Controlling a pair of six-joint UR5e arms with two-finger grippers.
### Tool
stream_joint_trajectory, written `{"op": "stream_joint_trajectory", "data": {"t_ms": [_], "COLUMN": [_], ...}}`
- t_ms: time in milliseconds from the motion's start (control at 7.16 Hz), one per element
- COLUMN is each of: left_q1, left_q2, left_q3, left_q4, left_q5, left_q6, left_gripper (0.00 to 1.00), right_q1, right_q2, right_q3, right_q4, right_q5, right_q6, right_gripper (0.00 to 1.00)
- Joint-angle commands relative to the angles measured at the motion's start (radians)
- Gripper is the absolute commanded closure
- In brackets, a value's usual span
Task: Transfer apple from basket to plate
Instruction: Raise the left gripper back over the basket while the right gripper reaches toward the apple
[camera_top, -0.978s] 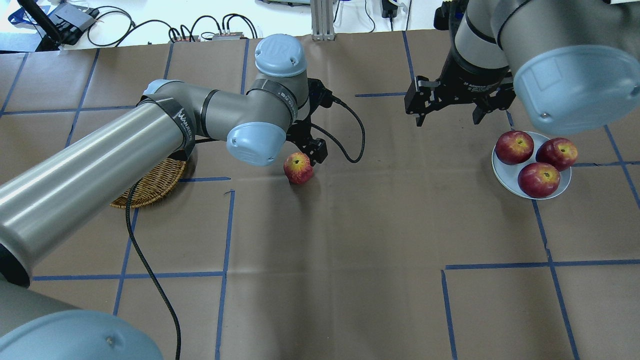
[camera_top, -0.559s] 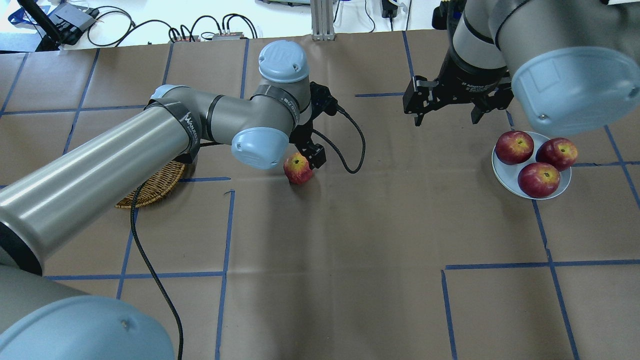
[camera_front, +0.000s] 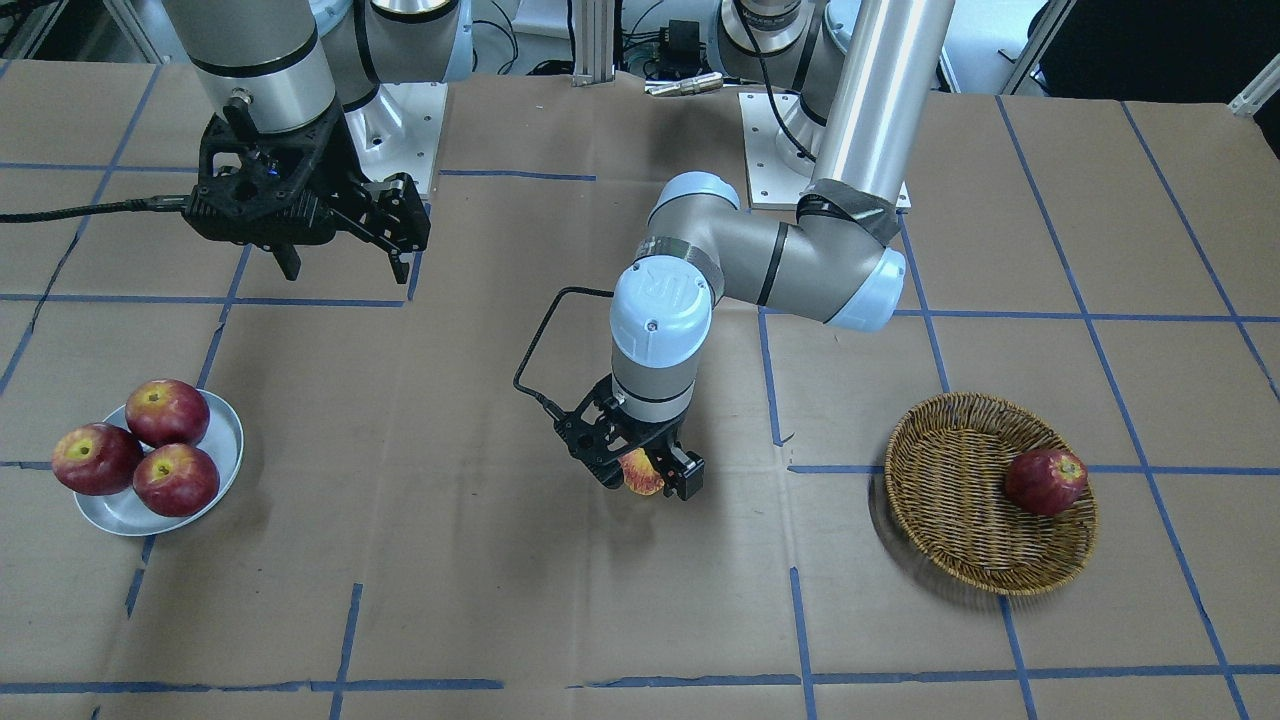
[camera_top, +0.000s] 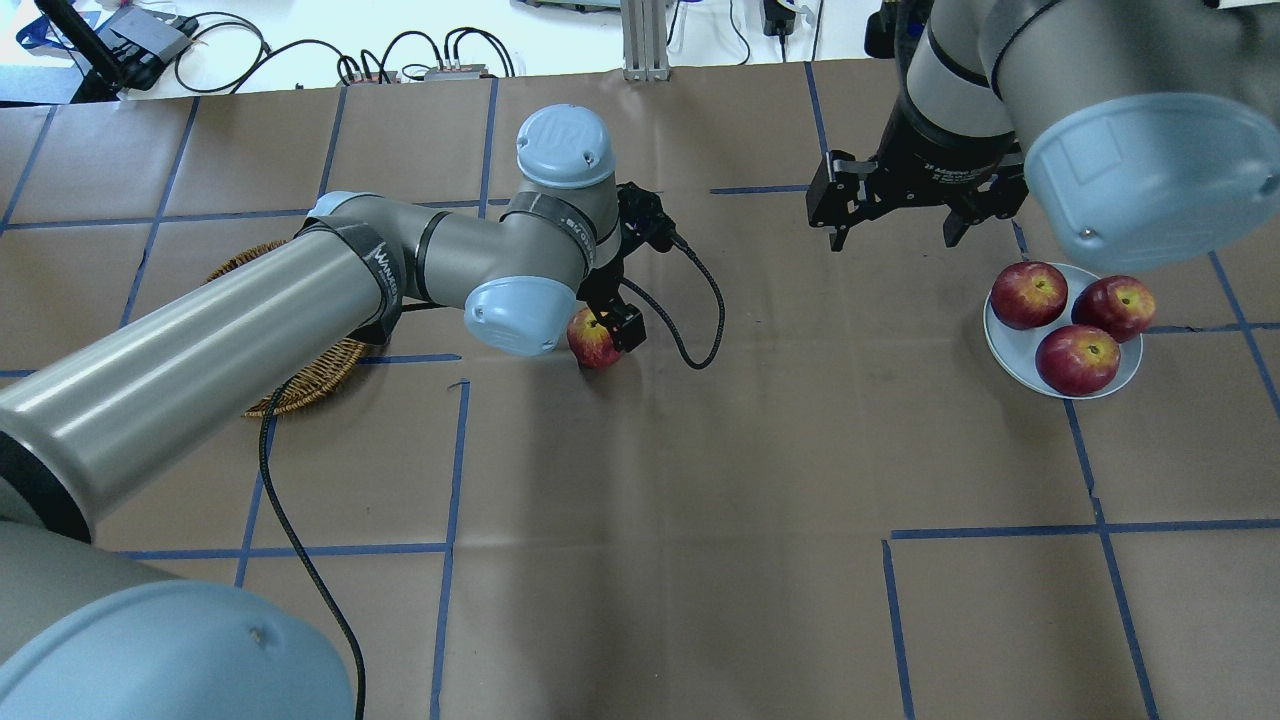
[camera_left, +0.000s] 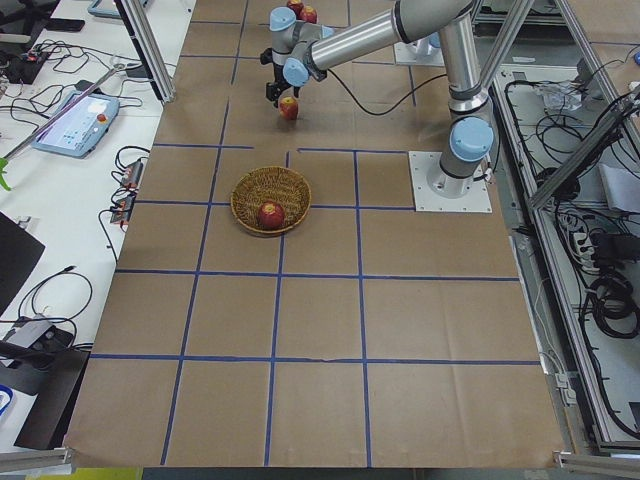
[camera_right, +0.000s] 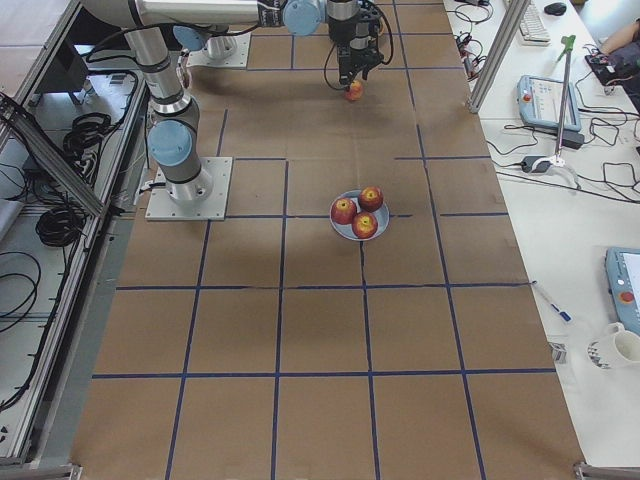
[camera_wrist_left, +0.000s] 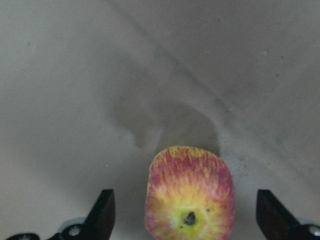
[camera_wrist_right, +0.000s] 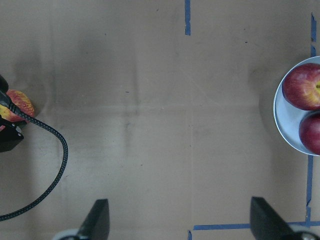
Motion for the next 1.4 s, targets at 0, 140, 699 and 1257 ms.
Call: {"op": "stream_joint_trajectory", "data": {"t_ms": [0,140,699,1257], "left_q1": [0.003,0.003,0.148,0.36], "left_q2": [0.018,0.037,0.282,0.498], "left_q3": [0.004,0.028,0.032,0.027], "left_q4": [0.001,-0.011,-0.249,-0.5], "left_q5": [-0.003,-0.003,-0.001,0.0], "left_q6": [-0.002,-0.004,-0.086,-0.108], "left_gripper": [0.01,0.01,0.01,0.01], "right_q1": [0.0,0.0,0.003,0.117], "right_q2": [0.002,0.001,0.008,0.13], "right_q3": [-0.002,-0.002,0.003,-0.043], "right_q4": [0.0,0.0,0.0,-0.085], "right_q5": [0.001,0.001,0.003,0.001], "right_q6": [0.0,0.0,0.001,0.132], "right_gripper": [0.0,0.0,0.0,0.0]}}
